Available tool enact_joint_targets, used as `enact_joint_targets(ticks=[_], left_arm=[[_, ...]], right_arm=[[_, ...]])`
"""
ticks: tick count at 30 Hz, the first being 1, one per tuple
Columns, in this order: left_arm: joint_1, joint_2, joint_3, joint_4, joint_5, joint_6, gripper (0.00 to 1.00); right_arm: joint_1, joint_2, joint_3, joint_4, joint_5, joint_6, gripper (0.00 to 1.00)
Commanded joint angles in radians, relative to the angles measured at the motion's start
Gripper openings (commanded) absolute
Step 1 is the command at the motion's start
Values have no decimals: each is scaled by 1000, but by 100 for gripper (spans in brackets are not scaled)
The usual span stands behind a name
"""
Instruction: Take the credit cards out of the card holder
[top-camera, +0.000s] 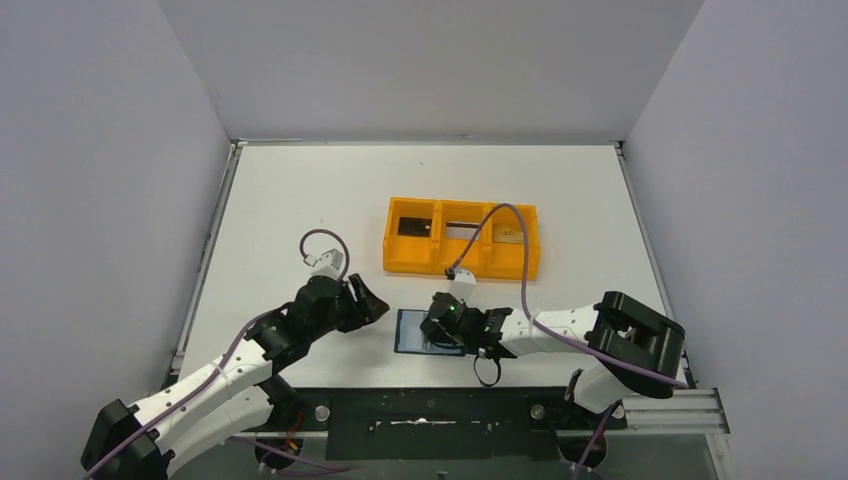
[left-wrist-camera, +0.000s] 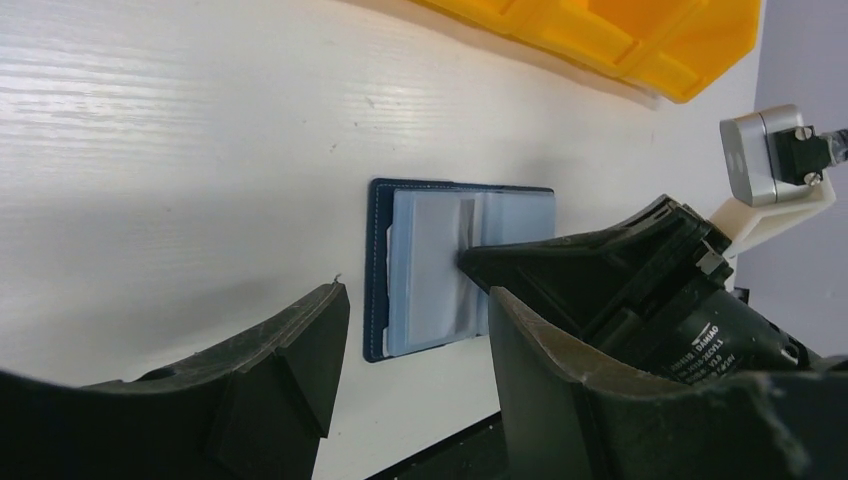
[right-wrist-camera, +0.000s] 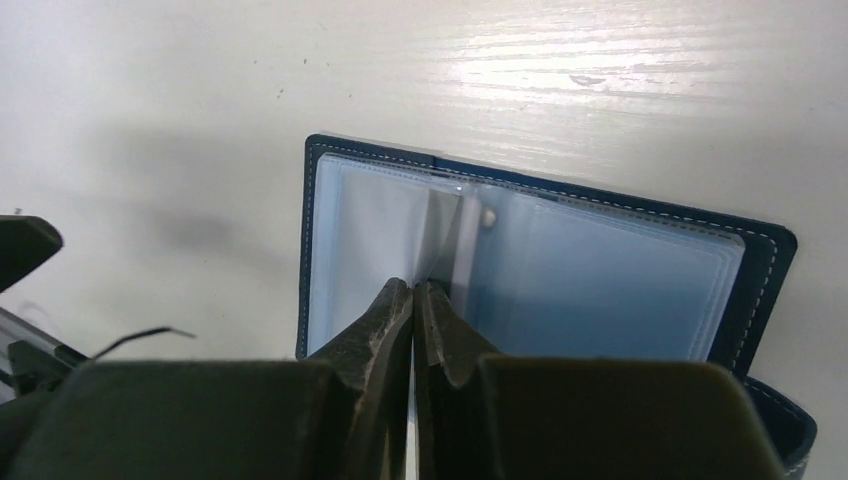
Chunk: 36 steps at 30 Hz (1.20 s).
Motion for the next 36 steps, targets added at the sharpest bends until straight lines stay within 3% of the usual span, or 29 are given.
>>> enact_joint_targets(ticks=[1, 10, 20, 26, 36], left_arm=[[7, 37, -9, 176, 113, 33, 53], [5, 147, -7, 252, 187, 45, 53], [-6, 276, -18, 396, 331, 42, 54], [-21, 376, -8, 452, 346, 28, 53], [-48, 482, 8, 539, 405, 22, 42]], right_arm=[[-24, -64, -66, 221, -51, 33, 1], [-42, -126, -178, 364, -68, 70, 1], [-53, -130, -212, 395, -70, 95, 1], [-62, -141, -237, 411, -75, 107, 2], [-65, -152, -256, 425, -75, 114, 3]])
